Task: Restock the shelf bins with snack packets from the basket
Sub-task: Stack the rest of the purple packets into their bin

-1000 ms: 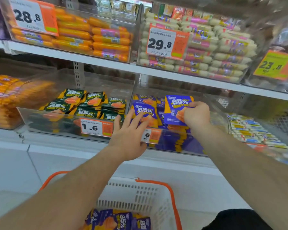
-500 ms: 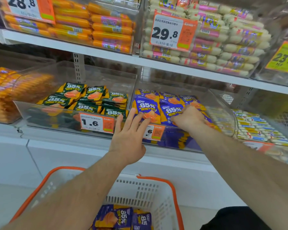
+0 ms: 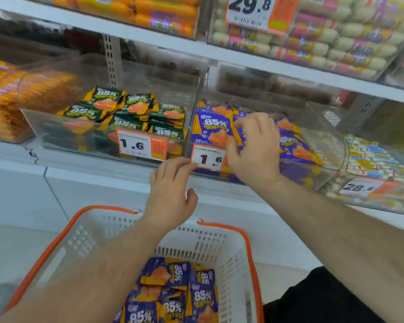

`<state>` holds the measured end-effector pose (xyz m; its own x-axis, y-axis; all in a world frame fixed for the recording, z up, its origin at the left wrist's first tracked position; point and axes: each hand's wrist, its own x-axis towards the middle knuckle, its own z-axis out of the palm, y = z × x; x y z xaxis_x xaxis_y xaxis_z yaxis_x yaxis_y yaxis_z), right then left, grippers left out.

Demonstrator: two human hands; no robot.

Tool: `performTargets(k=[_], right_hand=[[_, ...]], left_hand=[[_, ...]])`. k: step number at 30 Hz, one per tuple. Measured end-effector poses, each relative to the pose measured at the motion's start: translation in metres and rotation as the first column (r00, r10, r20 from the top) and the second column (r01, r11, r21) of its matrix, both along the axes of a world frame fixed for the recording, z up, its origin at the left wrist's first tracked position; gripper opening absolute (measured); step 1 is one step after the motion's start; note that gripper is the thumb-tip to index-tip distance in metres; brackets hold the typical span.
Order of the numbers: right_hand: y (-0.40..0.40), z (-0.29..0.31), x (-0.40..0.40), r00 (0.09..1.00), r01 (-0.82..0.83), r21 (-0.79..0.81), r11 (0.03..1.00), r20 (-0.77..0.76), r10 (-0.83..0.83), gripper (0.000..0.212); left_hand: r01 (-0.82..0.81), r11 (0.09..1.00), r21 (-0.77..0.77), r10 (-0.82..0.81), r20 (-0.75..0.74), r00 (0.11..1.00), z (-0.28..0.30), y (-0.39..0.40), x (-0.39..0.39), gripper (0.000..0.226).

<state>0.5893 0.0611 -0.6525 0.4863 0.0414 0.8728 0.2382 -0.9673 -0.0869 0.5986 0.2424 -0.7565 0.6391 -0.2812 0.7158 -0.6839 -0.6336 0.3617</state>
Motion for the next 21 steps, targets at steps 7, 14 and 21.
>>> performTargets(k=[7, 14, 21], right_hand=[[0.082, -0.136, -0.01, 0.811, -0.262, 0.07, 0.962, -0.525, 0.259, 0.016], [0.05, -0.298, -0.04, -0.078, 0.151, -0.002, 0.989, -0.997, 0.009, 0.008], [0.027, -0.362, -0.076, -0.279, -0.131, -0.369, 0.92, -0.877, -0.392, 0.092]], left_hand=[[0.202, 0.942, 0.267, 0.088, -0.779, 0.621, -0.085, 0.033, -0.02, 0.029], [0.257, 0.919, 0.299, 0.204, -0.919, 0.339, -0.143, 0.054, -0.028, 0.039], [0.285, 0.929, 0.235, 0.17, -0.957, 0.236, -0.172, 0.045, -0.028, 0.036]])
